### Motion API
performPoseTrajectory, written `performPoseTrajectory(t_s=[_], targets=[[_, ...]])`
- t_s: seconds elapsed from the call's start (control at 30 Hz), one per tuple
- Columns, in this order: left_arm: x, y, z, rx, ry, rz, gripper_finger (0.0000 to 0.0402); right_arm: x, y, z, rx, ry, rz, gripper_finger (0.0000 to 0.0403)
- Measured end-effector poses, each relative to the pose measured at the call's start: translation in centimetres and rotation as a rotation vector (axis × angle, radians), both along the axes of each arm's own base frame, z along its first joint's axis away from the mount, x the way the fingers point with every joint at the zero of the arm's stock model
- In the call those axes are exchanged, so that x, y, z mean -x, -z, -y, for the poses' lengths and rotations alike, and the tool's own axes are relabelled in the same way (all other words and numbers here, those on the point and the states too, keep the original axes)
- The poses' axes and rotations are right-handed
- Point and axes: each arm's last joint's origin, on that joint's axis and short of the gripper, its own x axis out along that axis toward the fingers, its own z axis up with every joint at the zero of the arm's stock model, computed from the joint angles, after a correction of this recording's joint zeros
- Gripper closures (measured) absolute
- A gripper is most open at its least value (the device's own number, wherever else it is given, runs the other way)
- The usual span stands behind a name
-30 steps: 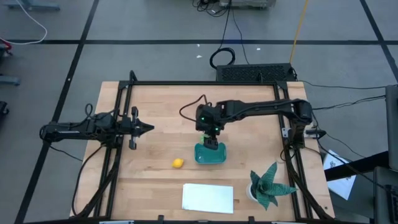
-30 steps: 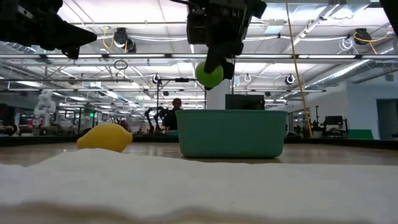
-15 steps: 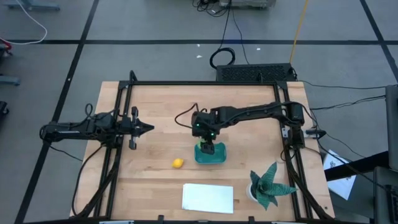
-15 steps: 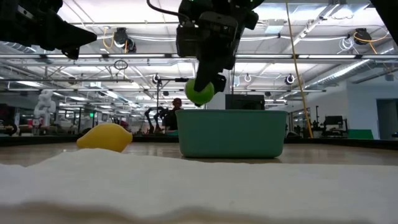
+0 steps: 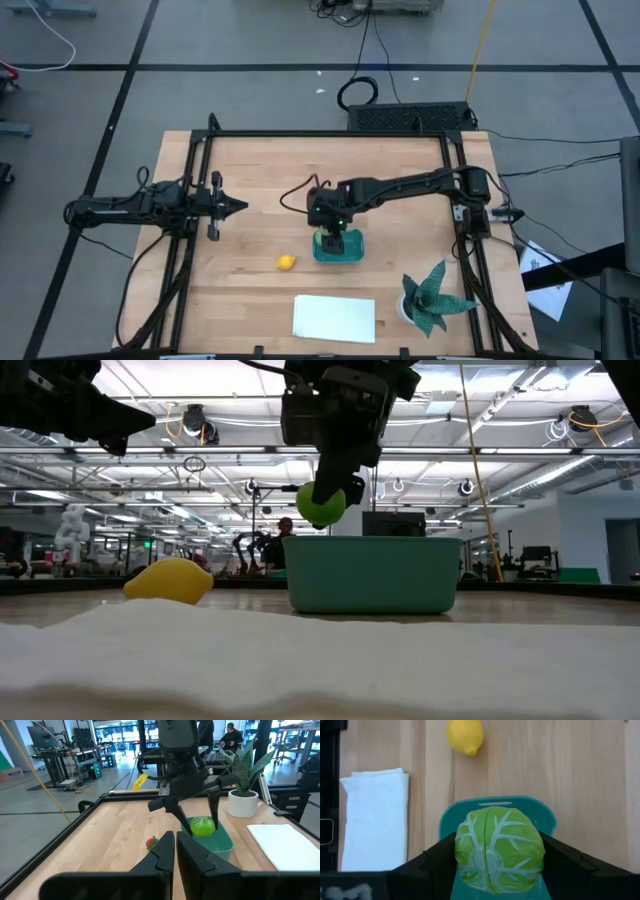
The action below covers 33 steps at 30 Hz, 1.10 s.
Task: Pick and placing Produce into tupperware
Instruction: Put the cabbage into the bin
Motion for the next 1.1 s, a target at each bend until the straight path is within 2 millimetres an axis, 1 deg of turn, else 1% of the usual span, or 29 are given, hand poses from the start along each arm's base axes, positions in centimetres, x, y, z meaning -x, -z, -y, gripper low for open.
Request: performPoseTrajectory(t_s=[0.13,0.33,0.83,1.1], targets=[[0.0,0.0,0.0,0.000,0.000,-0.001,0.0378,-0.1,0.6,-0.5,0.002,-0.008,-0.014,0.0174],[0.0,0.0,0.0,0.000,0.001,-0.004,0.0378,-0.2,0.4,-1.0,0.025,-0.009,0.000,0.0174],[0.0,0.0,0.0,0.000,0.001,-0.004,0.0378,-0.2,0.4,-1.2,0.023,-0.006,0.001,0.0174],[0.0,0.1,0.0,0.000,0.001,-0.007,0.0378,0.4,2.5,-1.3,0.023,0.002,-0.021,0.0174]])
